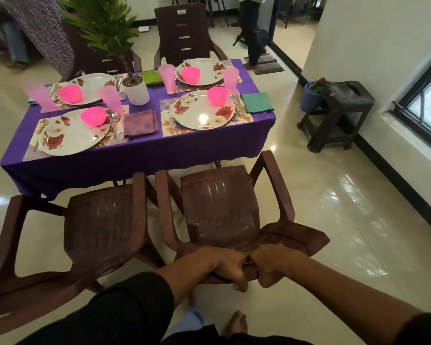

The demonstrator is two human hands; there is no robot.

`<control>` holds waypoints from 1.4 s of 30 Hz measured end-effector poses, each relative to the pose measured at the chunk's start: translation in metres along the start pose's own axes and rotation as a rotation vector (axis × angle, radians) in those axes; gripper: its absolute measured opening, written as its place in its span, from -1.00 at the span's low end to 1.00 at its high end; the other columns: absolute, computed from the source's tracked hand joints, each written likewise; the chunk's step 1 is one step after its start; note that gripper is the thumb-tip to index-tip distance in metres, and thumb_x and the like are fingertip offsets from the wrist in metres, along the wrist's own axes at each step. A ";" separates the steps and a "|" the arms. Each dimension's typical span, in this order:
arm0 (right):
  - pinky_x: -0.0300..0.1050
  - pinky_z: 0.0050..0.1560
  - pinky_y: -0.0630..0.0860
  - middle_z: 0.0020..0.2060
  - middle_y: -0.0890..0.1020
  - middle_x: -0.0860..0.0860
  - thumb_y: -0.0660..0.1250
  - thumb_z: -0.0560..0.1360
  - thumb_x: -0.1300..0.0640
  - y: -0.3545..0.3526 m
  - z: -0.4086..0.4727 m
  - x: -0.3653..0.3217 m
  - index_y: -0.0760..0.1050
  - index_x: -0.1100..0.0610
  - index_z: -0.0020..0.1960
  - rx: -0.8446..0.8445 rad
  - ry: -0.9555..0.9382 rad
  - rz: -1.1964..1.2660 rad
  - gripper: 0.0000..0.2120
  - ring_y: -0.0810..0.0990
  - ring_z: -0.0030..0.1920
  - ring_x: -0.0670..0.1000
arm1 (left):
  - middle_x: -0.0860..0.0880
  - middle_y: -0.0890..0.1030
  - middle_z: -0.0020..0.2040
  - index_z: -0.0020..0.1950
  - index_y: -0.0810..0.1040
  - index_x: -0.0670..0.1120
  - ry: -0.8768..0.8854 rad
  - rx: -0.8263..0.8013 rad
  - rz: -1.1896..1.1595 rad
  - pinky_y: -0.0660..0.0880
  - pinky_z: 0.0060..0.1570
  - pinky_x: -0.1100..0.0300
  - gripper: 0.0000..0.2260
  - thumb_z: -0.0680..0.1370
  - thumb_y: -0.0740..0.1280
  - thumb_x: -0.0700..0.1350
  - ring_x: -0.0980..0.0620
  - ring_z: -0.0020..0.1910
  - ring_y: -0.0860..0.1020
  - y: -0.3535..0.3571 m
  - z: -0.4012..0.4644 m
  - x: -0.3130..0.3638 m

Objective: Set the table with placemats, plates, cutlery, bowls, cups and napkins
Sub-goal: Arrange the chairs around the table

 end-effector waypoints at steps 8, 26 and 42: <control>0.00 0.38 0.29 0.52 0.35 -0.12 0.54 0.34 -0.32 -0.010 0.002 -0.009 0.15 -0.22 0.59 -0.203 -0.176 0.069 -0.06 0.34 0.48 0.08 | 0.12 0.43 0.51 0.57 0.25 0.23 0.074 0.033 -0.150 0.37 0.47 -0.06 -0.20 0.42 0.54 0.27 -0.01 0.42 0.46 -0.004 -0.037 -0.010; 0.07 0.02 0.65 0.20 0.62 0.21 0.27 0.59 -0.30 -0.087 0.097 -0.256 0.54 0.19 0.26 0.158 -0.219 0.738 -0.43 0.67 0.13 0.19 | -0.13 0.62 0.32 0.40 0.53 -0.08 -0.818 0.505 -0.351 0.49 0.17 0.09 -0.56 0.64 0.30 0.16 -0.13 0.25 0.61 0.026 -0.334 -0.363; -0.29 -0.50 0.43 -0.17 0.63 0.10 0.31 0.64 0.04 -0.049 0.181 -0.389 0.48 0.16 0.29 -0.029 0.352 1.155 -0.71 0.59 -0.33 0.04 | -0.10 0.59 0.36 0.48 0.46 -0.07 -1.099 0.411 -0.268 0.44 0.07 0.13 -0.28 0.58 0.00 0.40 -0.02 0.15 0.60 0.126 -0.482 -0.545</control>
Point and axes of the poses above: each hand's wrist, its own z-axis towards the middle knuckle, its own y-axis out of the palm, x = y × z, the point moved 8 cm from there along z, towards the middle knuckle
